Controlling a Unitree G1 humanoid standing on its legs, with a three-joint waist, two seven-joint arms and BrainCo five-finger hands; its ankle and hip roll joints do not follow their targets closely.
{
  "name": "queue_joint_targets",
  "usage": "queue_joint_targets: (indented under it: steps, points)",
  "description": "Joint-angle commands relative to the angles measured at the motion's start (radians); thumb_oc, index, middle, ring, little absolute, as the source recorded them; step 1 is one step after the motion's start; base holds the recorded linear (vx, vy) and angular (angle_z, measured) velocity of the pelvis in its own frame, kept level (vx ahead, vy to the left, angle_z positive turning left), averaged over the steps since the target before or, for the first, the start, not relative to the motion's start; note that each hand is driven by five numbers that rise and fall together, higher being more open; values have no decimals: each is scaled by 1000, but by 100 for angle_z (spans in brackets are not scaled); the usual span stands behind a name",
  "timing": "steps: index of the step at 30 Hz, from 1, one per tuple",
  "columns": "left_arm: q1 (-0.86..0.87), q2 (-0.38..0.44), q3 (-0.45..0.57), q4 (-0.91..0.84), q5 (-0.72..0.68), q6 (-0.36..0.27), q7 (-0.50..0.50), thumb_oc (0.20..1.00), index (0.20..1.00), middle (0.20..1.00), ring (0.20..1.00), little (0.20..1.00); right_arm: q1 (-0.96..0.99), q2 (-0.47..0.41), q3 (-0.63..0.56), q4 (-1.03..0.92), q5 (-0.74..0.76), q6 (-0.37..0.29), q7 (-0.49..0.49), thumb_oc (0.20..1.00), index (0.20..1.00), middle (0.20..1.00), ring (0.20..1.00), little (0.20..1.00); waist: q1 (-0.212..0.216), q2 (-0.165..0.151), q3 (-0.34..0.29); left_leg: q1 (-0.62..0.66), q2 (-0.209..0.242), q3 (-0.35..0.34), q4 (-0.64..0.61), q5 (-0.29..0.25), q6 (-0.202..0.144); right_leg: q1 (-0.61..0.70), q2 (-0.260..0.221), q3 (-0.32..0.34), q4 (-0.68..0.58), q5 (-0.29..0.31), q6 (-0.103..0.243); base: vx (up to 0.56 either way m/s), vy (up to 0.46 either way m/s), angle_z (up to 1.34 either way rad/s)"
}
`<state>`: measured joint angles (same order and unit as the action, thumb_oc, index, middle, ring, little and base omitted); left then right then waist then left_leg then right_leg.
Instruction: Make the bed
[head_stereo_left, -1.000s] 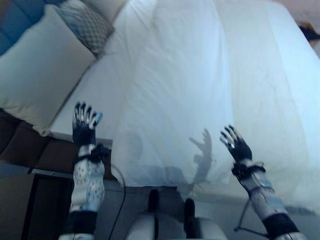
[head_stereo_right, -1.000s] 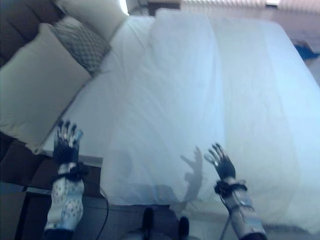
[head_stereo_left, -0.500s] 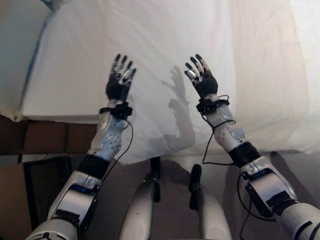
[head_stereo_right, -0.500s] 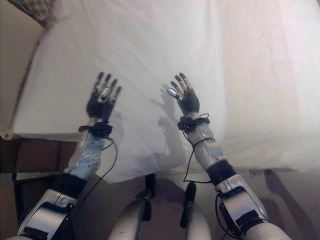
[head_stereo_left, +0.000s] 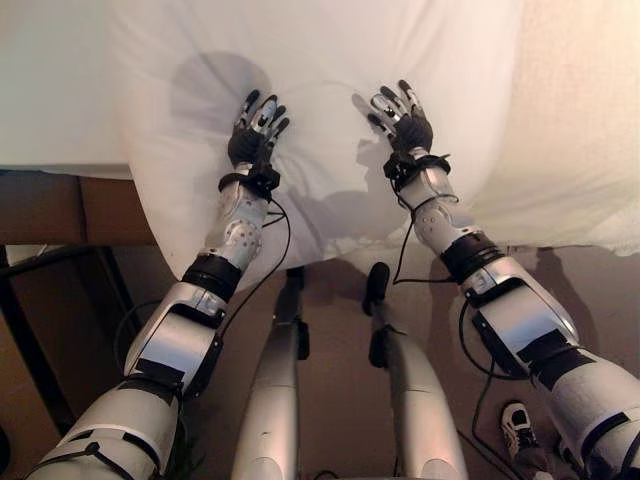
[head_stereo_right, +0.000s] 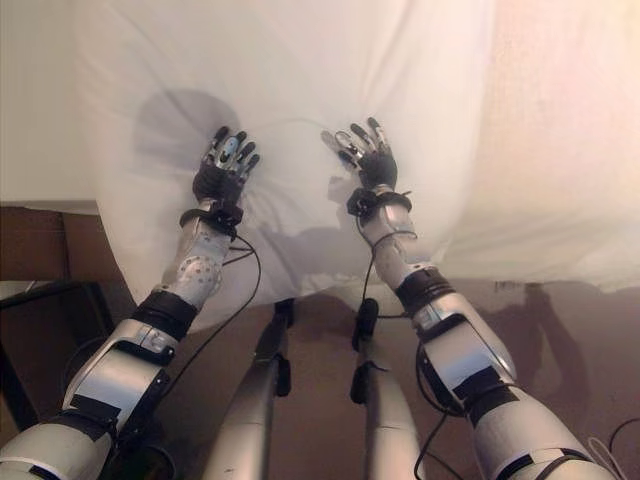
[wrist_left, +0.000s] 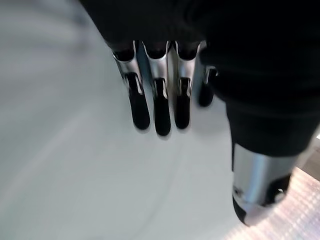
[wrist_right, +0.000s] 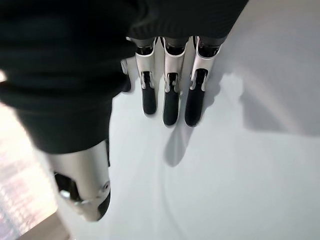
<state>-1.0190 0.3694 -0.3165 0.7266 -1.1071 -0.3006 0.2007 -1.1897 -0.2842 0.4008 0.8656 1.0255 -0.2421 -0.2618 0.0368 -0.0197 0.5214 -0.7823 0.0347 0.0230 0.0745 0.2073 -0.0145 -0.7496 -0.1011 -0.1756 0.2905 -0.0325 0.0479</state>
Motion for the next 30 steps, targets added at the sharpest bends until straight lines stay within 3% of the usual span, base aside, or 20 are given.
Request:
queue_joint_targets:
  steps: [1,8,10,17,20,26,30]
  points:
    - [-6,36,81,108,83,-5,120,1000,1000,1000,1000,1000,33,-7,-23,43,-53,23,-91,1000,1000,1000,1000,1000,-13,-29,-1,-9,-68,31,109,-179,-56,43,-8,19,-249,149,91,28,-26,12]
    - [68,41,136,201,140,10,172,1000,1000,1000,1000,1000,119,-23,-72,186,-168,72,-133,1000,1000,1000,1000,1000,-23,-27,-1,-47,-74,37,125,-163,-47,5,-14,13,-234,155,77,-2,-10,8]
    - [124,52,183,217,161,3,202,1000,1000,1000,1000,1000,207,-29,-136,216,-198,65,-174,1000,1000,1000,1000,1000,-29,-24,-1,-49,-74,36,129,-167,-46,3,-17,11,-226,150,76,1,4,3]
    - [326,1,332,253,130,-8,234,1000,1000,1000,1000,1000,467,19,-327,267,-85,26,-170,1000,1000,1000,1000,1000,-36,-16,-1,-23,-77,39,126,-175,-46,24,-16,10,-224,139,77,-3,-4,-1]
    - [477,-42,410,245,144,-19,256,1000,1000,1000,1000,1000,647,26,-423,283,-93,21,-198,1000,1000,1000,1000,1000,-43,-8,-1,16,-77,40,128,-181,-43,51,-17,7,-193,116,71,-20,11,2]
    - [604,-76,491,282,173,-27,290,1000,1000,1000,1000,1000,801,31,-482,274,-122,12,-224,1000,1000,1000,1000,1000,-47,-12,-1,98,-70,45,160,-207,-36,100,-20,8,-104,69,62,-22,12,2]
    - [664,-101,507,347,214,-8,278,1000,1000,1000,1000,1000,864,31,-490,271,-133,9,-204,1000,1000,1000,1000,1000,-52,-11,-1,217,-73,45,223,-256,-21,186,-19,34,2,5,51,-12,19,-4]
